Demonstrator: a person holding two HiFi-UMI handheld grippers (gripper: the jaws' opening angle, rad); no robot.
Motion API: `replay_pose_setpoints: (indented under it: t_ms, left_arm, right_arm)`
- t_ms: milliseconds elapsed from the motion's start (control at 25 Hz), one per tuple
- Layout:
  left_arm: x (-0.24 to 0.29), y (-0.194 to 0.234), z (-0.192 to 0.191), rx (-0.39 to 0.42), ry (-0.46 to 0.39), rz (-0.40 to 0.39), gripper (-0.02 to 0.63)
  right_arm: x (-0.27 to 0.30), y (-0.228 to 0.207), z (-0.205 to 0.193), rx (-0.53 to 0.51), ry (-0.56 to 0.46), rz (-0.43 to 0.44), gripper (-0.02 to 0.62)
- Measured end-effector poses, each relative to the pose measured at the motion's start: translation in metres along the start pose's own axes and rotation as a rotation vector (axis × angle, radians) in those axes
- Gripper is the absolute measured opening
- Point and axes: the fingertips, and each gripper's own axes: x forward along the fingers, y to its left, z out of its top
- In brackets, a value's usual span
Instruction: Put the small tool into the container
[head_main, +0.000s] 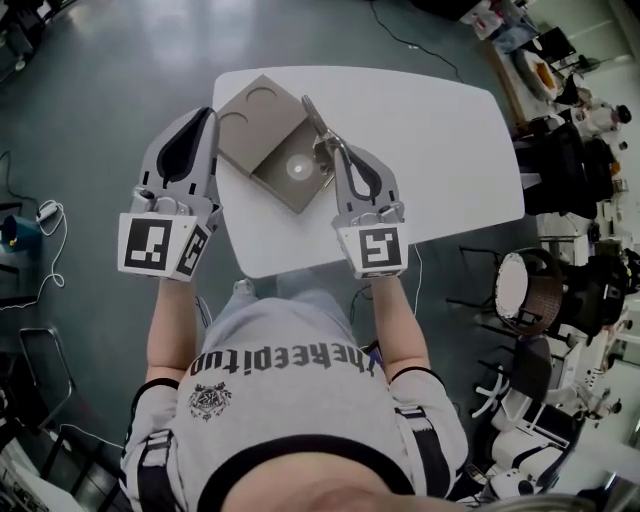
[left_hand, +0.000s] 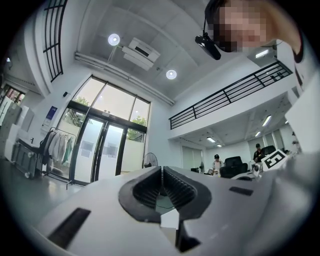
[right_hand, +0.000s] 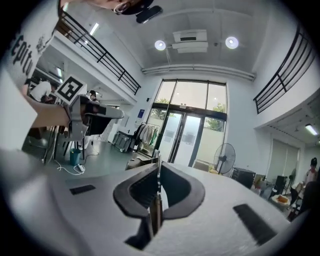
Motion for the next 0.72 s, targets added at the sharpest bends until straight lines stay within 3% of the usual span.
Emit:
replay_pose_setpoints:
  t_ms: [200, 360, 720]
  left_arm:
    - [0.01, 0.004, -0.007, 0.008, 0.003, 0.037, 0.014]
    - [0.016, -0.002, -0.012, 0.011, 0.005, 0.073, 0.014]
    - [0.015, -0.006, -0.016, 0.026, 0.005, 0.175, 0.014]
  right_arm:
    - [0.019, 0.003, -0.024, -0.117, 0.024, 0.084, 0.002]
    - [0.023, 0.008, -0.051, -0.249, 0.089, 0.186, 0.002]
    - [0.032, 0.028, -0.103, -0.536, 0.114, 0.418, 0.002]
